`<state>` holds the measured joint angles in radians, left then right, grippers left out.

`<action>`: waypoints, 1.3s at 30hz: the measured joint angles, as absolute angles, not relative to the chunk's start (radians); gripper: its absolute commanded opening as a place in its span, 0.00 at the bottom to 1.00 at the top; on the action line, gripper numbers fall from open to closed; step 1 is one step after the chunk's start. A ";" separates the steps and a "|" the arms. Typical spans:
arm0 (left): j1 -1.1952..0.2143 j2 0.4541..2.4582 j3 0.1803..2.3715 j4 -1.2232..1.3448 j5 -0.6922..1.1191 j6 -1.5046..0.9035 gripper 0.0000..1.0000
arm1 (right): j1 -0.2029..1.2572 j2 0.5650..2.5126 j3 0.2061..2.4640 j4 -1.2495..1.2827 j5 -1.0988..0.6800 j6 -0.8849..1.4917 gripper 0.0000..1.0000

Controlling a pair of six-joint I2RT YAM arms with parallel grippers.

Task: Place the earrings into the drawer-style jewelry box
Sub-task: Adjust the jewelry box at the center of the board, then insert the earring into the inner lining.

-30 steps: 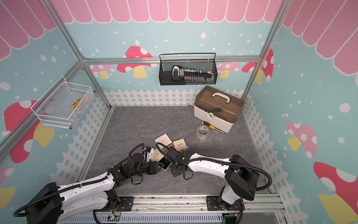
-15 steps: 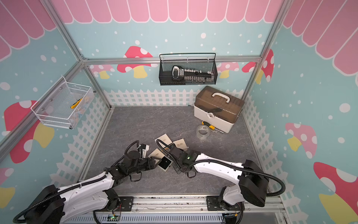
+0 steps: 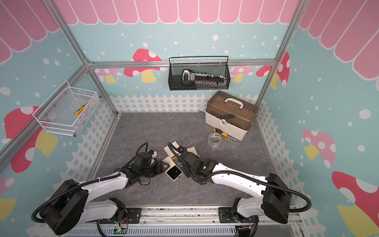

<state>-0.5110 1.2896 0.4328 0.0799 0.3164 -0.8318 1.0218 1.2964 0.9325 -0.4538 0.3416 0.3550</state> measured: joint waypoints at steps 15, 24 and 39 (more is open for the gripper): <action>-0.456 1.571 0.631 0.162 0.462 -0.761 0.67 | 0.975 1.239 0.888 -0.386 0.341 0.292 0.00; -0.403 1.390 0.621 0.096 0.438 -0.722 0.69 | 0.972 1.156 0.757 -0.208 0.259 0.123 0.00; -0.387 1.102 0.330 0.053 0.483 -0.812 0.68 | 0.969 1.436 0.784 0.045 0.104 -0.326 0.00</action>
